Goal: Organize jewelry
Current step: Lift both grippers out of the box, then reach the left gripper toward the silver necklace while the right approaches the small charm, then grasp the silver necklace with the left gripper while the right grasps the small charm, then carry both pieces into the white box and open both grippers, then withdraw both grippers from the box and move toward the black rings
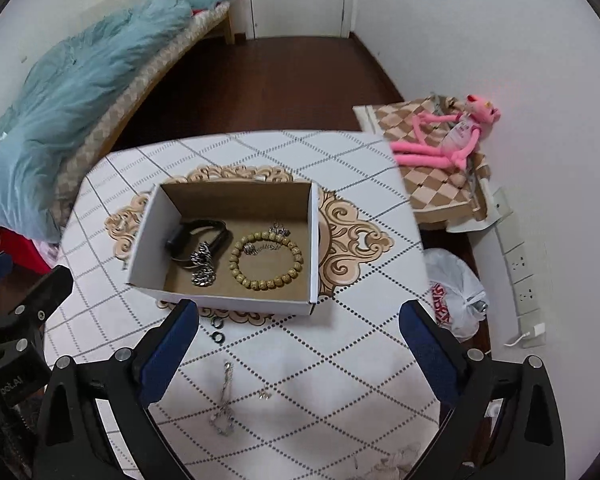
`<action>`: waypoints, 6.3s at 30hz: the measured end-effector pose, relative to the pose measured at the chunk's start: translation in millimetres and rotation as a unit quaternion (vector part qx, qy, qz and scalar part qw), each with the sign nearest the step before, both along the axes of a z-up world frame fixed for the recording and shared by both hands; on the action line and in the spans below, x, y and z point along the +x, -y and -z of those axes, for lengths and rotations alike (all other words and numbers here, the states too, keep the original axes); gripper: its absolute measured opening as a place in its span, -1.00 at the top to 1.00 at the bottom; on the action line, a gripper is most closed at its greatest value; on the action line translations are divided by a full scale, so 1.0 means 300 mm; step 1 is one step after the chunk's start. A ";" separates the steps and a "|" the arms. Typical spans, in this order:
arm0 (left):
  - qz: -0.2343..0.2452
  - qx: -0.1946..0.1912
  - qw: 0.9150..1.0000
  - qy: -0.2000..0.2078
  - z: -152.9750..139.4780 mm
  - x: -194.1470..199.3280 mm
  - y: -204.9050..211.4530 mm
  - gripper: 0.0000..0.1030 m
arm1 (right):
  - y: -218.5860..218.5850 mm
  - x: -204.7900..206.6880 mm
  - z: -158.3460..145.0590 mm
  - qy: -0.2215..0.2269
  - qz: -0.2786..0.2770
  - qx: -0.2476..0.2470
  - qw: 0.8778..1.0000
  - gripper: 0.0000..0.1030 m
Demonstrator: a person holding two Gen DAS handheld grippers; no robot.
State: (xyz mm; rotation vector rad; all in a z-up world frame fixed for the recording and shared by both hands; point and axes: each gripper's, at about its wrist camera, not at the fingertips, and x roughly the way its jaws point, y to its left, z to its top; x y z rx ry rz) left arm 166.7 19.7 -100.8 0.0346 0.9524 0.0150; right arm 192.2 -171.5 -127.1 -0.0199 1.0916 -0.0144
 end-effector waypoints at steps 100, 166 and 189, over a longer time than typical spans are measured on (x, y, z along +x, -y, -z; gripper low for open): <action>0.066 -0.125 0.987 -0.079 0.270 -0.236 0.011 0.97 | 0.001 -0.217 0.417 -0.020 0.001 0.128 0.992 0.85; 0.010 -0.012 0.997 -0.077 0.134 0.224 0.026 -1.00 | 0.035 0.176 0.132 -0.062 0.006 -0.008 0.998 -1.00; 0.007 -0.023 0.998 0.049 -0.267 -0.150 0.031 -1.00 | 0.039 -0.210 -0.306 0.081 0.029 -0.029 0.996 -1.00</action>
